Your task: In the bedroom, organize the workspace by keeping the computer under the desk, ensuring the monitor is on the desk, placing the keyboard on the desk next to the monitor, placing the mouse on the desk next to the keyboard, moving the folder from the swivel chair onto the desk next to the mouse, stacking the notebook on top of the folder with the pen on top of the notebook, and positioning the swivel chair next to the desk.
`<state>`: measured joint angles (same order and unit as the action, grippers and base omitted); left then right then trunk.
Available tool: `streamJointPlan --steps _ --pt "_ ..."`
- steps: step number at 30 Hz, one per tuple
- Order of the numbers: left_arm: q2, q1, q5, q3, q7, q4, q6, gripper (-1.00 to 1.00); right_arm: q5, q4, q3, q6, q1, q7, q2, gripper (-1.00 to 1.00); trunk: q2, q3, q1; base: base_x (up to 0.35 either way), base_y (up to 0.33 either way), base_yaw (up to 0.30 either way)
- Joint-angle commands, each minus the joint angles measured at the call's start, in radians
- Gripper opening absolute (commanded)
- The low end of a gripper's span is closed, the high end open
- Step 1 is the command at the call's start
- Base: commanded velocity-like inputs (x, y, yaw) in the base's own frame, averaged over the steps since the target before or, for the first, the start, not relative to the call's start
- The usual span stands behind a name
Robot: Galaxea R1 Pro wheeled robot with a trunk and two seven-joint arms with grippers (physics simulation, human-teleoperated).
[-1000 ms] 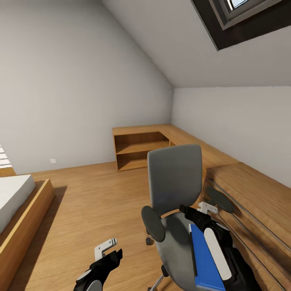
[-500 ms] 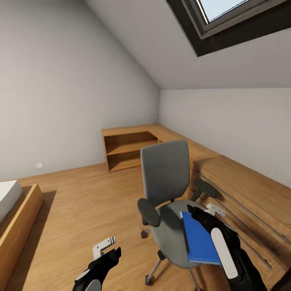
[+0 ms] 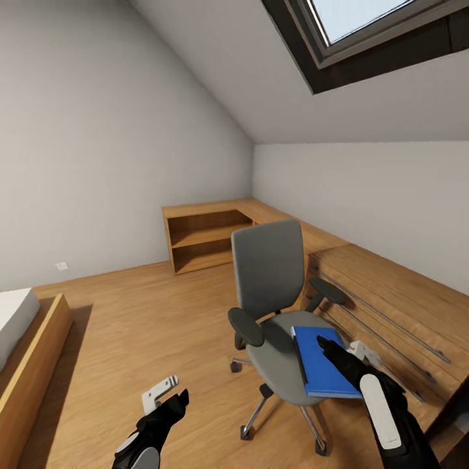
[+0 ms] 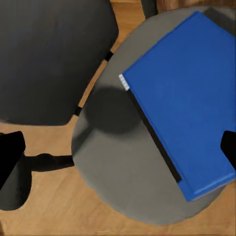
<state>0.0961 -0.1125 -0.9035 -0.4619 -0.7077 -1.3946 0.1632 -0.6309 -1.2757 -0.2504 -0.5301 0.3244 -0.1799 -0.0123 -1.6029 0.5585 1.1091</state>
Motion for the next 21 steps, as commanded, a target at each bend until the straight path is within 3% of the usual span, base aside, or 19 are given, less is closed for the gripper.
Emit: streamJointPlan --steps 1,3,6,8,11,12,15,21 --pt "0.002 -0.001 -0.003 0.007 -0.011 -0.002 0.003 1.00 -0.010 0.066 -0.104 -0.004 0.001 0.153 0.019 1.00 -0.008 0.004 0.004 -0.001 0.001 0.000" --pt "0.001 -0.001 -0.003 0.019 -0.009 -0.002 0.003 1.00 -0.011 0.096 -0.163 -0.004 0.001 0.210 0.037 1.00 -0.022 0.011 0.012 0.000 0.000 0.000" --pt "0.001 -0.001 -0.003 0.037 -0.006 -0.001 0.003 1.00 -0.013 0.150 -0.291 -0.004 0.002 0.295 0.055 1.00 -0.043 0.020 0.023 0.000 0.000 0.000" --pt "0.001 -0.001 -0.003 0.040 -0.006 -0.001 0.003 1.00 -0.013 0.160 -0.324 -0.003 0.002 0.309 0.057 1.00 -0.057 0.026 0.031 0.000 0.000 0.000" --pt "0.001 -0.001 -0.003 0.048 -0.007 -0.001 0.003 1.00 -0.013 0.173 -0.356 -0.003 0.002 0.321 0.060 1.00 -0.078 0.036 0.042 0.000 0.000 0.000" --pt "0.001 -0.001 -0.005 0.072 -0.006 -0.001 0.003 1.00 -0.013 0.189 -0.378 -0.002 0.003 0.329 0.072 1.00 -0.085 0.039 0.046 0.000 0.000 0.000" --pt "-0.001 -0.001 -0.006 0.088 -0.005 -0.001 0.004 1.00 -0.013 0.206 -0.385 0.013 0.004 0.332 0.080 1.00 -0.106 0.048 0.058 0.000 0.000 0.000" --pt "-0.005 -0.001 -0.010 0.097 -0.004 0.004 0.006 1.00 -0.016 0.305 -0.389 0.054 0.009 0.339 0.126 1.00 -0.148 0.067 0.081 0.000 0.000 0.000"
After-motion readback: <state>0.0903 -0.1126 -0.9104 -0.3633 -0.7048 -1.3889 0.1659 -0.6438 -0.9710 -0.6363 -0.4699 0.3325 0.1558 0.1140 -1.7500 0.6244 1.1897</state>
